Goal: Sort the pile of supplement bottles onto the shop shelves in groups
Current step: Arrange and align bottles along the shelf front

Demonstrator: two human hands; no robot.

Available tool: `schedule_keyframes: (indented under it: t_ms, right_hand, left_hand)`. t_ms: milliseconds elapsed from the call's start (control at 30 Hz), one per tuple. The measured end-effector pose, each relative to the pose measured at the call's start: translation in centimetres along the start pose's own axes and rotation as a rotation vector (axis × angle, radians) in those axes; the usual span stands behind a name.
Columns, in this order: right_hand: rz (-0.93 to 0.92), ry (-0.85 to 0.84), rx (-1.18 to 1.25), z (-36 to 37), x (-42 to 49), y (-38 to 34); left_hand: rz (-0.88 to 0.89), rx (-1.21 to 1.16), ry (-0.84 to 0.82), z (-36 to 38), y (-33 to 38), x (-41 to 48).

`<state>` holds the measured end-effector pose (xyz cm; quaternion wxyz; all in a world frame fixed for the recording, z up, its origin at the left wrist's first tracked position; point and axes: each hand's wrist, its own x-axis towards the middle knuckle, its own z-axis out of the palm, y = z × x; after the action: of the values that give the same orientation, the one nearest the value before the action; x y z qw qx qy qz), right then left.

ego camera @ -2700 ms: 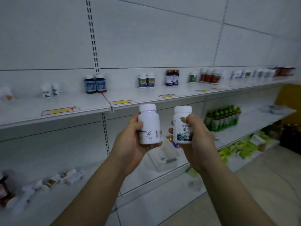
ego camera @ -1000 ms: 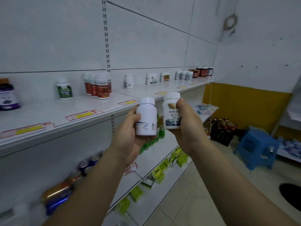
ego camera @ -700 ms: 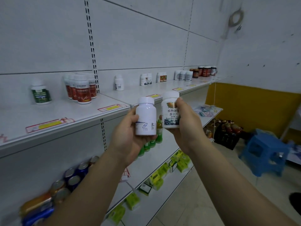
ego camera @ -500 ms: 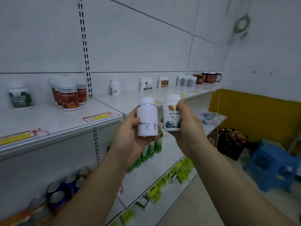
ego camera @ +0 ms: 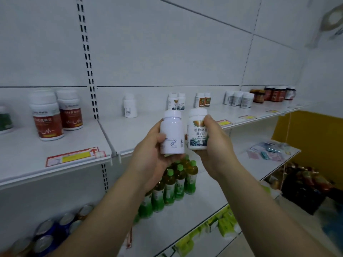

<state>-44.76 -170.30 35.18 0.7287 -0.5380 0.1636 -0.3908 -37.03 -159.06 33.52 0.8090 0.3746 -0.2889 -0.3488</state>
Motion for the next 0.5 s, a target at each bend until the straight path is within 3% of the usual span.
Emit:
schedule_keyframes:
  t_ms: [300, 500]
  right_hand:
    - [0.060, -0.278, -0.041, -5.5, 7.6, -1.5]
    - [0.048, -0.390, -0.129, -5.6, 11.0, -2.5]
  left_hand:
    - [0.190, 0.152, 0.269, 5.3, -3.3, 4.1]
    - [0.248, 0.425, 0.432, 7.0, -2.2, 6.2]
